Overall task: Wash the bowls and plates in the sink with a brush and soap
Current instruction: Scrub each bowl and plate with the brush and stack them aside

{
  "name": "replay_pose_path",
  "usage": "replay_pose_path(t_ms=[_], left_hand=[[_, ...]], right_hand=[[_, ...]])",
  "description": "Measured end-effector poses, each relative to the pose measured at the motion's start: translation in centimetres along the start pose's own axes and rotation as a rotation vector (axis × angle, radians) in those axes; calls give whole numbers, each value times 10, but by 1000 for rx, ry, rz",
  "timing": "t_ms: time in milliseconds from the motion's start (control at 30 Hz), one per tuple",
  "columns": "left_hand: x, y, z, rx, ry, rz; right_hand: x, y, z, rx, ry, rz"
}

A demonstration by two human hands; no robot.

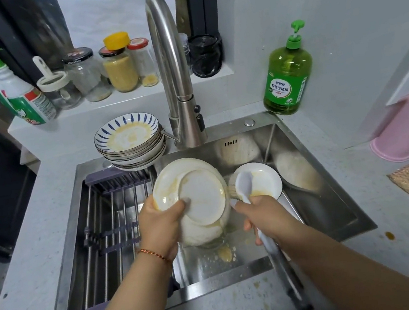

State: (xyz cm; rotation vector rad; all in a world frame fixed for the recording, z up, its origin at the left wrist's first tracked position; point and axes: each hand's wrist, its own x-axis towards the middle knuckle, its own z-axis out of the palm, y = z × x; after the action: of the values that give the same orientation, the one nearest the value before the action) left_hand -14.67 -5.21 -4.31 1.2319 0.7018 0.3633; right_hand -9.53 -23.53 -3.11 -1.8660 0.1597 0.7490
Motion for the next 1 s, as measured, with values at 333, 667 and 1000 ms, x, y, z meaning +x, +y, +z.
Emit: replay_pose_path(t_ms=[333,667,1000], left_hand=[[-6,-17,-2,-199,-225,-174],[18,30,-7,318,-522,-237],[14,27,-9,576,-341,35]], right_hand=[[14,-2,-12,-41,93,-85],[17,-24,-30,-375,-4,-256],[19,-7,-28,-304,8,-154]])
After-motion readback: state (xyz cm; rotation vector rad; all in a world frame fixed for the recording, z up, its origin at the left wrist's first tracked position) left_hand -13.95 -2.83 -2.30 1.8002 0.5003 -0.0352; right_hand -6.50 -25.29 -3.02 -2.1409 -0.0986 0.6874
